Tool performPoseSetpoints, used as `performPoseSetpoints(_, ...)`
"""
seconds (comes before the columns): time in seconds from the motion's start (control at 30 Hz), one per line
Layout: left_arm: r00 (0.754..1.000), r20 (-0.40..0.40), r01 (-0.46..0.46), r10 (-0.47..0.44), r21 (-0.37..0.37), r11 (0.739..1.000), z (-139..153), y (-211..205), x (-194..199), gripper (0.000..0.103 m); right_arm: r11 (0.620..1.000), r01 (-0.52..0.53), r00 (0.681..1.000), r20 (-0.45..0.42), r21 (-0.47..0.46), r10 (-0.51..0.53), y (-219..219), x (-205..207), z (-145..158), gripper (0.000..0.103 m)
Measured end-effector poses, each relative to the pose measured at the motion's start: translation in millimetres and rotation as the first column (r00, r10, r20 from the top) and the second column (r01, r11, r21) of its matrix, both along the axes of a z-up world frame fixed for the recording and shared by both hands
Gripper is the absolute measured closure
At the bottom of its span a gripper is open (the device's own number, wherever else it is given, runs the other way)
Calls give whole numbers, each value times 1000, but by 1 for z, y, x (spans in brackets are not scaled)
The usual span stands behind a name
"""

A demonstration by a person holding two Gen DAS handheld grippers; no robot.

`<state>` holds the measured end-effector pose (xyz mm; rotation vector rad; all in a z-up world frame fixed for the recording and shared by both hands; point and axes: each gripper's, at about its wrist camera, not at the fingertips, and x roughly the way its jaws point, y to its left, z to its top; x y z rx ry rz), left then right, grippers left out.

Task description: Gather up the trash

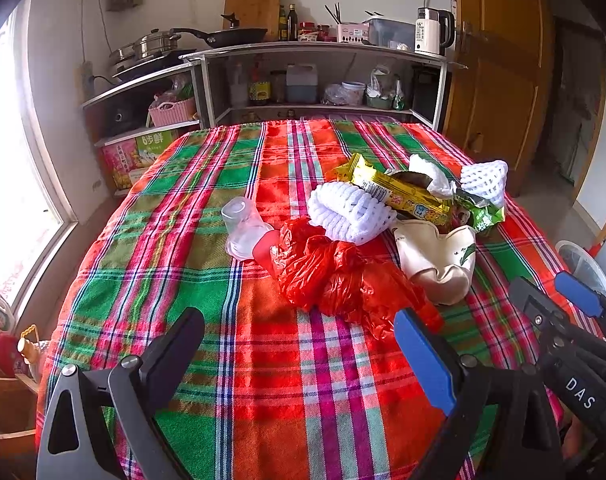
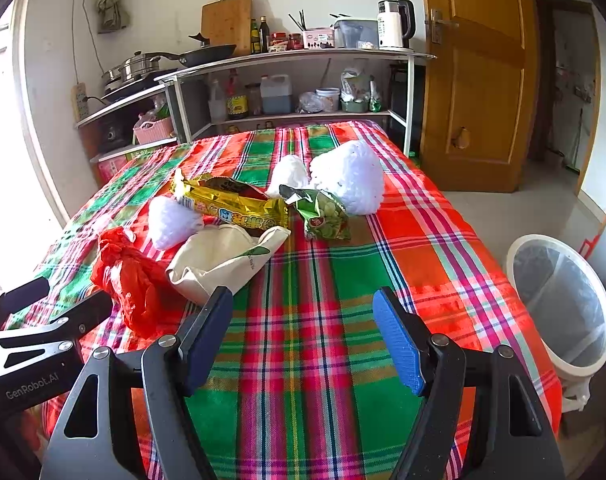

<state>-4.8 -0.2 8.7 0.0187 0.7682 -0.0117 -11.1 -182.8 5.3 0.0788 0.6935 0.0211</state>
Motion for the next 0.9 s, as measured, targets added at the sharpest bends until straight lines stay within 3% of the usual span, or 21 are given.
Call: performPoseSetpoints(0.9,1000,23,1,0,-4,1000,7,3,-7,6,1000,3,1000,8,-4,-3,1,-2,3,30)
